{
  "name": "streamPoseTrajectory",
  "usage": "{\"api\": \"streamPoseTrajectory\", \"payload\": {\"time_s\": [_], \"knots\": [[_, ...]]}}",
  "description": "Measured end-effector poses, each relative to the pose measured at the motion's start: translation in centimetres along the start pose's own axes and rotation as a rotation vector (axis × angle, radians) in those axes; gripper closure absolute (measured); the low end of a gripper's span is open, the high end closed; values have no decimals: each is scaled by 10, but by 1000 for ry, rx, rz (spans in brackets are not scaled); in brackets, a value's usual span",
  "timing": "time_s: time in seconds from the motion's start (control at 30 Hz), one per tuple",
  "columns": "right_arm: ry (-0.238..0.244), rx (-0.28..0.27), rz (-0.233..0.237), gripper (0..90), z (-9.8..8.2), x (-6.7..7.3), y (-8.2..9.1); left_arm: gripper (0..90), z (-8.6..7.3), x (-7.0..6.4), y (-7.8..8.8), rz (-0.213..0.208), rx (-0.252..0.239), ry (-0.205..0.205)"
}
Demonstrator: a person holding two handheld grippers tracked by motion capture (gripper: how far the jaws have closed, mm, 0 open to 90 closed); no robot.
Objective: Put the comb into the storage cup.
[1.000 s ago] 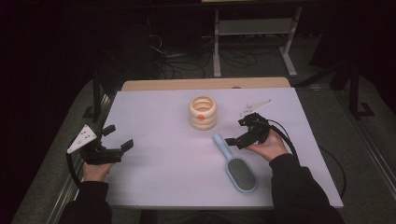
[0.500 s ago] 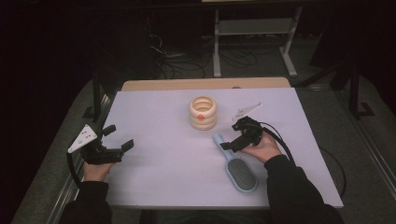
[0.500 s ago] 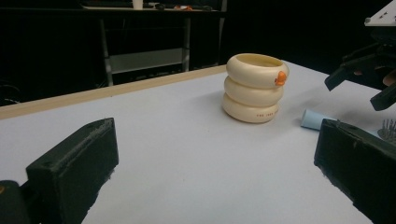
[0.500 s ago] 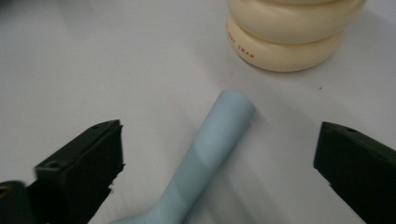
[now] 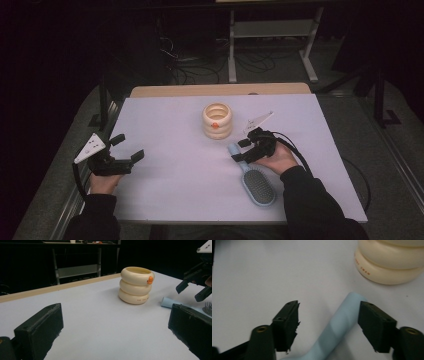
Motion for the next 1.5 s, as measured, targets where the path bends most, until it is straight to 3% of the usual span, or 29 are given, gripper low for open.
{"api": "streamPoseTrajectory", "payload": {"time_s": [0.17,0.3,0.47,0.87,0.97,1.13,1.4,1.5], "knots": [[33,9,-2,508,2,4,-3,0,0,-1,-1,-5,2,1],[37,25,-42,725,4,2,-6,0,0,-2,-1,-6,4,-13],[29,29,-17,875,5,3,-7,0,0,-1,-1,-6,3,-5],[48,105,-61,888,16,4,-20,0,0,-3,0,-4,5,-16],[66,137,-89,889,18,3,-24,0,1,-4,1,5,-5,-29],[90,163,-91,889,21,6,-28,0,1,-5,1,5,-9,-32],[76,215,-101,889,16,1,-35,0,1,-3,1,5,-7,-14],[43,213,-98,889,15,-2,-35,0,1,-3,1,6,-3,-15]]}}
Point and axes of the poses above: each handheld gripper's, and its own axes: y roughly backward along the jaws, z roughly out of its top, x roughly to its left, the point moved 8 cm from there along -y, roughly forward along the jaws, and after that the axes turned 12 degrees about x, right-handed, at the moved point
